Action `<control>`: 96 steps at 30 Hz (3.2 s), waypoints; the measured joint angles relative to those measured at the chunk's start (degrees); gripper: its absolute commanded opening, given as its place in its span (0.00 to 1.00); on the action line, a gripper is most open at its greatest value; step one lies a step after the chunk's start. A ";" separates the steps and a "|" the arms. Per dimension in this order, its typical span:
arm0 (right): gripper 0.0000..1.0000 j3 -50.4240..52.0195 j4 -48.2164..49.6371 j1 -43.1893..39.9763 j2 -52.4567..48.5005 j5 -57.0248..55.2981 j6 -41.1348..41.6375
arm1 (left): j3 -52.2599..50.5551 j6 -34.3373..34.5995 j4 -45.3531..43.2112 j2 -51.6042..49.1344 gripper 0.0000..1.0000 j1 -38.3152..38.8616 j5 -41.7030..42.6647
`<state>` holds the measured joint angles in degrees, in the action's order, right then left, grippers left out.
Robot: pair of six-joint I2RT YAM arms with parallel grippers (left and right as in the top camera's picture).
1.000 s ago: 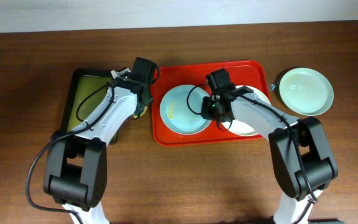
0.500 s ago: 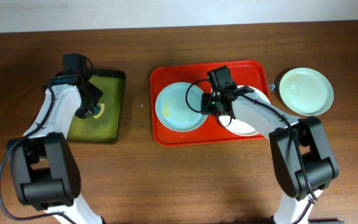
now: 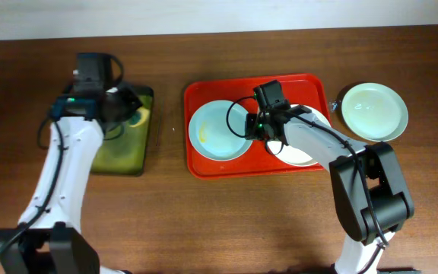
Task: Clean dirty plates on tray and stack at the side
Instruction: 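Scrub the light blue plate with the sponge in the left gripper, then carry the light blue plate right and stack it on the pale green plate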
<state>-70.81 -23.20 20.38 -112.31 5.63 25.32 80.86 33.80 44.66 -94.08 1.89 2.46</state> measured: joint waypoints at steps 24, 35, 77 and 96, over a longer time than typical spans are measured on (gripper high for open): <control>0.05 0.00 0.79 -0.17 -0.07 2.84 -1.99 | -0.50 0.24 -20.28 -20.68 0.30 24.87 -2.19; 0.05 0.00 0.79 -0.17 -0.07 2.84 -1.95 | -0.50 0.68 -20.44 -23.28 0.24 25.79 -1.81; 0.04 0.00 0.79 -0.31 -0.20 3.63 -2.01 | 2.86 -3.30 -6.86 -24.68 0.00 24.28 -1.55; 0.04 -2.56 -7.93 0.72 12.92 -14.36 -17.09 | 15.26 -6.34 3.87 -21.84 0.00 10.54 -7.32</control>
<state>-73.36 -31.14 21.10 -99.39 -8.73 8.23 96.12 27.46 48.53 -115.92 12.43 -4.86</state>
